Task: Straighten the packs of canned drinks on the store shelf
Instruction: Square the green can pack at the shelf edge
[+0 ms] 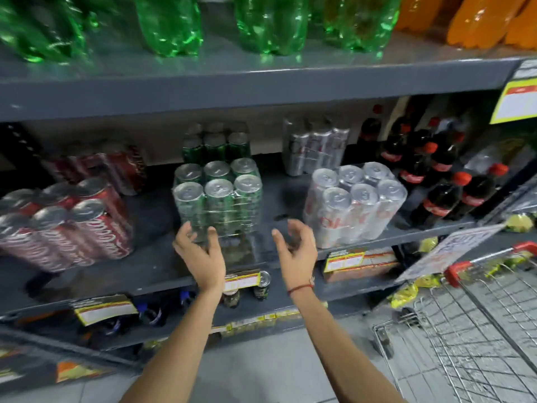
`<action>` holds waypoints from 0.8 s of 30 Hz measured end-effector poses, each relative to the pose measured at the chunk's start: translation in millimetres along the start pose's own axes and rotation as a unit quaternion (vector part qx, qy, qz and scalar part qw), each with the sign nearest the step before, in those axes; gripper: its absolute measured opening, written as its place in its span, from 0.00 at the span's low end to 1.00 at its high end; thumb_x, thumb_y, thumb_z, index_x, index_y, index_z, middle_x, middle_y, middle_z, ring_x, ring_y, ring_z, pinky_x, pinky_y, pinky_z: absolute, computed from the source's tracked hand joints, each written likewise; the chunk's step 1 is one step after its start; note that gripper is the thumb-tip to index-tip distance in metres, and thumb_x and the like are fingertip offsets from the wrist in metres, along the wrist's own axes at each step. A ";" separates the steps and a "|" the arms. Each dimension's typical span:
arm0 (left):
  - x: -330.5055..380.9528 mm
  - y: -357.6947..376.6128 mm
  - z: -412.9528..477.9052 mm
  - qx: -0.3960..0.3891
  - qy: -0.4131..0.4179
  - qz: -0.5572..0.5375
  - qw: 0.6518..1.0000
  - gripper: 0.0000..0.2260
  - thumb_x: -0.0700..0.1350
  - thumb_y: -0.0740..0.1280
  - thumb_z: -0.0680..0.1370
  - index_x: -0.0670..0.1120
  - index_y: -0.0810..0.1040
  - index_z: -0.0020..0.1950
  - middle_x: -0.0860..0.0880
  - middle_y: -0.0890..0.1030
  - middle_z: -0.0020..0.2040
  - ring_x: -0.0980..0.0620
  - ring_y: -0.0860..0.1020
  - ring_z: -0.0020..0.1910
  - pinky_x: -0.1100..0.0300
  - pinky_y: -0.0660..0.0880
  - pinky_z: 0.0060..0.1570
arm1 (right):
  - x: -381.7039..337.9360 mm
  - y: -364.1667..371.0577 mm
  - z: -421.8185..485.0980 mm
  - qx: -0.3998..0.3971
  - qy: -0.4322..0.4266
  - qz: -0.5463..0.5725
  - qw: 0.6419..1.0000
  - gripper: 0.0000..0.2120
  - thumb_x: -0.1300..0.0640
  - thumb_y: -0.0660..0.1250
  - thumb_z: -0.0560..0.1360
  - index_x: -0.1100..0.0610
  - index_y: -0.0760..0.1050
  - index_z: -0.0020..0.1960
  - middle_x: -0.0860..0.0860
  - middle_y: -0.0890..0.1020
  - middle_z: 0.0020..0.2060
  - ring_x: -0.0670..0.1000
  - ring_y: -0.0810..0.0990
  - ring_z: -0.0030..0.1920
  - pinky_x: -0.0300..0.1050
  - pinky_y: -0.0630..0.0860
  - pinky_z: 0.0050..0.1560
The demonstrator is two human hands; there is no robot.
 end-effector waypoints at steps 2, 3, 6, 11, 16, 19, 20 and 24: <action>-10.3 -10.2 20.9 -0.023 -0.032 0.016 0.999 0.28 0.46 0.65 0.78 0.41 0.59 0.74 0.39 0.61 0.71 0.42 0.68 0.67 0.47 0.70 0.64 | -2.9 27.4 13.0 -0.068 0.035 -0.028 0.997 0.26 0.54 0.75 0.69 0.52 0.69 0.63 0.53 0.72 0.59 0.47 0.74 0.56 0.45 0.76 0.54; -15.8 -12.2 30.5 -0.056 -0.053 0.021 0.997 0.30 0.47 0.65 0.78 0.42 0.55 0.76 0.40 0.57 0.74 0.42 0.64 0.71 0.47 0.66 0.68 | -1.0 38.5 21.9 -0.103 0.049 -0.068 0.991 0.33 0.52 0.76 0.67 0.55 0.66 0.68 0.54 0.70 0.63 0.50 0.72 0.60 0.48 0.74 0.60; -25.2 -10.7 48.9 -0.182 -0.085 0.065 0.977 0.35 0.48 0.64 0.78 0.45 0.48 0.78 0.44 0.54 0.78 0.45 0.57 0.76 0.50 0.58 0.73 | 9.5 61.7 43.4 -0.203 0.102 -0.173 0.958 0.49 0.49 0.77 0.65 0.58 0.52 0.75 0.57 0.60 0.74 0.56 0.61 0.73 0.53 0.62 0.72; -27.5 -7.8 56.1 -0.258 -0.044 0.110 0.959 0.38 0.48 0.73 0.72 0.47 0.55 0.76 0.45 0.71 0.71 0.45 0.72 0.68 0.49 0.71 0.65 | 23.5 75.6 51.1 -0.306 0.102 -0.233 0.917 0.49 0.52 0.78 0.65 0.57 0.51 0.75 0.55 0.68 0.71 0.57 0.66 0.71 0.51 0.65 0.70; -34.0 -13.6 48.2 -0.276 0.010 0.180 0.944 0.43 0.48 0.74 0.71 0.45 0.51 0.77 0.44 0.70 0.71 0.44 0.72 0.68 0.48 0.72 0.65 | 32.7 68.9 40.9 -0.257 0.101 -0.211 0.938 0.46 0.59 0.77 0.66 0.54 0.53 0.75 0.56 0.74 0.67 0.57 0.72 0.67 0.54 0.69 0.69; -36.9 -20.3 37.8 -0.292 0.039 0.192 0.936 0.43 0.46 0.73 0.72 0.45 0.50 0.78 0.44 0.72 0.70 0.45 0.72 0.68 0.50 0.72 0.65 | 33.0 58.0 31.9 -0.238 0.096 -0.206 0.944 0.44 0.61 0.75 0.68 0.55 0.53 0.76 0.57 0.75 0.66 0.57 0.73 0.66 0.51 0.70 0.67; -37.0 -23.2 34.1 -0.293 0.046 0.195 0.935 0.43 0.46 0.73 0.72 0.45 0.50 0.78 0.44 0.73 0.69 0.45 0.73 0.67 0.51 0.72 0.64 | 34.0 54.2 28.0 -0.237 0.093 -0.207 0.944 0.44 0.61 0.75 0.68 0.54 0.53 0.76 0.57 0.75 0.66 0.57 0.73 0.65 0.51 0.71 0.67; -37.5 -34.9 20.8 -0.281 0.067 0.205 0.935 0.43 0.47 0.74 0.71 0.48 0.50 0.78 0.44 0.74 0.69 0.45 0.74 0.66 0.49 0.73 0.63 | 35.0 41.5 8.2 -0.230 0.099 -0.177 0.952 0.42 0.64 0.73 0.69 0.54 0.54 0.76 0.56 0.72 0.69 0.57 0.71 0.68 0.51 0.68 0.68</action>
Point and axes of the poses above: each hand's wrist, its own z-axis towards the middle knuckle, its own y-axis out of the palm, x = y × z, the point moved 5 cm from there along z, towards the middle knuckle
